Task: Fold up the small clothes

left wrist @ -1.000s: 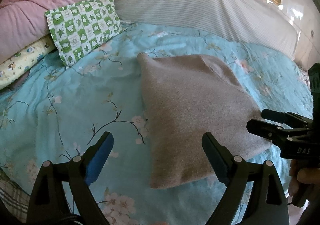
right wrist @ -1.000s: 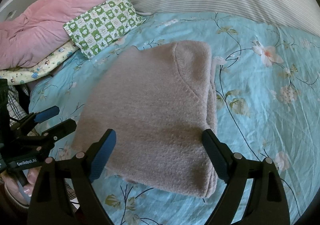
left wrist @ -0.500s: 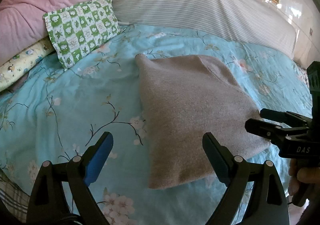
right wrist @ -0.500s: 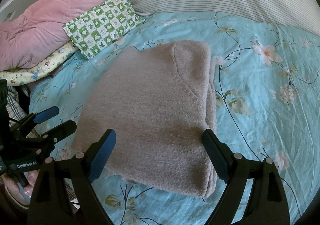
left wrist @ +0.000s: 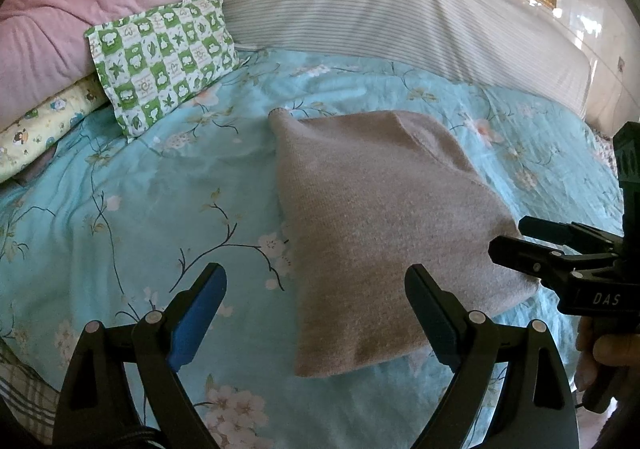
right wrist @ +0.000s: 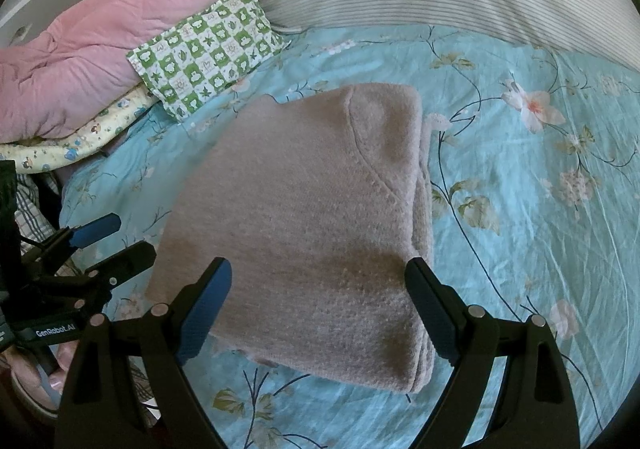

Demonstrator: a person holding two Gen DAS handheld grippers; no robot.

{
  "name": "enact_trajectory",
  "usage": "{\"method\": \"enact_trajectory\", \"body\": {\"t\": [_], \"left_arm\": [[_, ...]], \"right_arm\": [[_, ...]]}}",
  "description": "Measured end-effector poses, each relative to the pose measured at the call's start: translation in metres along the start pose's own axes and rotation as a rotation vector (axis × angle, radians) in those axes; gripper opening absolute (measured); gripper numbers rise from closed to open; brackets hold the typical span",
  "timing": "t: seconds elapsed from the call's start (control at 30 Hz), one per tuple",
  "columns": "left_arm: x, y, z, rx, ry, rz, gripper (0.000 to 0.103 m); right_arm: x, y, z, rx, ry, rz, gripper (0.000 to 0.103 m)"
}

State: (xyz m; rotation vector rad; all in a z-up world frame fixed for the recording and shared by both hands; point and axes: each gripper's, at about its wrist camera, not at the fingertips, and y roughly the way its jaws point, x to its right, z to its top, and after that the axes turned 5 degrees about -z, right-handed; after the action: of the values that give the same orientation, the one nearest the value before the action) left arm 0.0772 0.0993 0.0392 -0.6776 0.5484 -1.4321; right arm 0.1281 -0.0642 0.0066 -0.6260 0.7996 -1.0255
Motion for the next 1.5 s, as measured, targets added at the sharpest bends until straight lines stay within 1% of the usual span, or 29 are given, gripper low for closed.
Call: {"method": "enact_trajectory", "body": {"t": [1.5], "left_arm": [[0.0031, -0.0026, 0.0013, 0.004, -0.014, -0.01, 0.091]], "right_arm": [[-0.0053, -0.003, 0.0044, 0.006, 0.011, 0.001, 0.089]]}}
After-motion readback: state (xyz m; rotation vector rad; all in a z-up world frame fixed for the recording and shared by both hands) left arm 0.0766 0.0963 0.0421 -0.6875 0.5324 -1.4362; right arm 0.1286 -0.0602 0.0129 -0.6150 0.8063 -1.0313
